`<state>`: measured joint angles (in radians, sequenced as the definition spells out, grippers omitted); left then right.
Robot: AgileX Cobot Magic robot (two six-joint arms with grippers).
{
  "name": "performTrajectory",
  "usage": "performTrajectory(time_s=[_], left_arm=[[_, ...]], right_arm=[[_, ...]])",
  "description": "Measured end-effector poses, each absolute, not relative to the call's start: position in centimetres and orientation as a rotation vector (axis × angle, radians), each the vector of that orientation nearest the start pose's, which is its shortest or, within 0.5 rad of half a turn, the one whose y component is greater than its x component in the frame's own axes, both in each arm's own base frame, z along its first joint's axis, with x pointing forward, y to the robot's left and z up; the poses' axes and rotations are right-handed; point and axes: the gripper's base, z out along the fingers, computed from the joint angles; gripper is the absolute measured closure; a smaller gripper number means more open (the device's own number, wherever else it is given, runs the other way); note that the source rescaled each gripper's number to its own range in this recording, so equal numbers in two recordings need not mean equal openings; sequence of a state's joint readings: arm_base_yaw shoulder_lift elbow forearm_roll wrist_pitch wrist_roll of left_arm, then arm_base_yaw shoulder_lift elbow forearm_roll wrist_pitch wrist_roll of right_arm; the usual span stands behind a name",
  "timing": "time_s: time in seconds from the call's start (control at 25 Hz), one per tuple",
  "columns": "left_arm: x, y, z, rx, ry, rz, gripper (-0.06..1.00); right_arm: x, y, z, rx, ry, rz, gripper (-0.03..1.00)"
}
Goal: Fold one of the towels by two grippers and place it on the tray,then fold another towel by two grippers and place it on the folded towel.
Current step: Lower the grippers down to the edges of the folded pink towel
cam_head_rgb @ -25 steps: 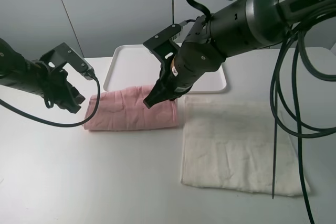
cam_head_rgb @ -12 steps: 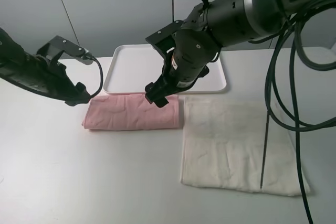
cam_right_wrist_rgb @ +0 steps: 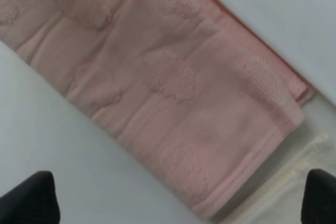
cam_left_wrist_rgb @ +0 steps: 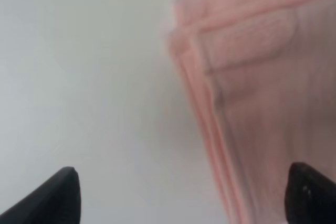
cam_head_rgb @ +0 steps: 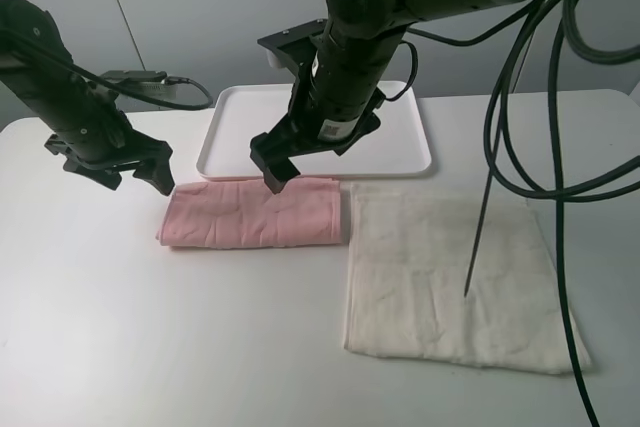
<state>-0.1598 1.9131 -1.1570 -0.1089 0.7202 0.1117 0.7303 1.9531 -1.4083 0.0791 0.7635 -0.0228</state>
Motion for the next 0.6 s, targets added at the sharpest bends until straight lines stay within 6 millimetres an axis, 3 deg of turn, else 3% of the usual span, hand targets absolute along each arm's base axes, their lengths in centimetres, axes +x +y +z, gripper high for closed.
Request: performTrajectory(time_s=[0.2, 0.6], left_arm=[[35.1, -7.0, 12.9, 0.261, 3.021, -0.070, -0.05], [35.4, -6.6, 11.2, 0.148, 3.042, 0.048, -0.05]], right_arm=[[29.8, 27.4, 19.2, -1.011, 2.673, 0.252, -0.03], [29.8, 27.5, 18.1, -1.044, 2.700, 0.232, -0.03]])
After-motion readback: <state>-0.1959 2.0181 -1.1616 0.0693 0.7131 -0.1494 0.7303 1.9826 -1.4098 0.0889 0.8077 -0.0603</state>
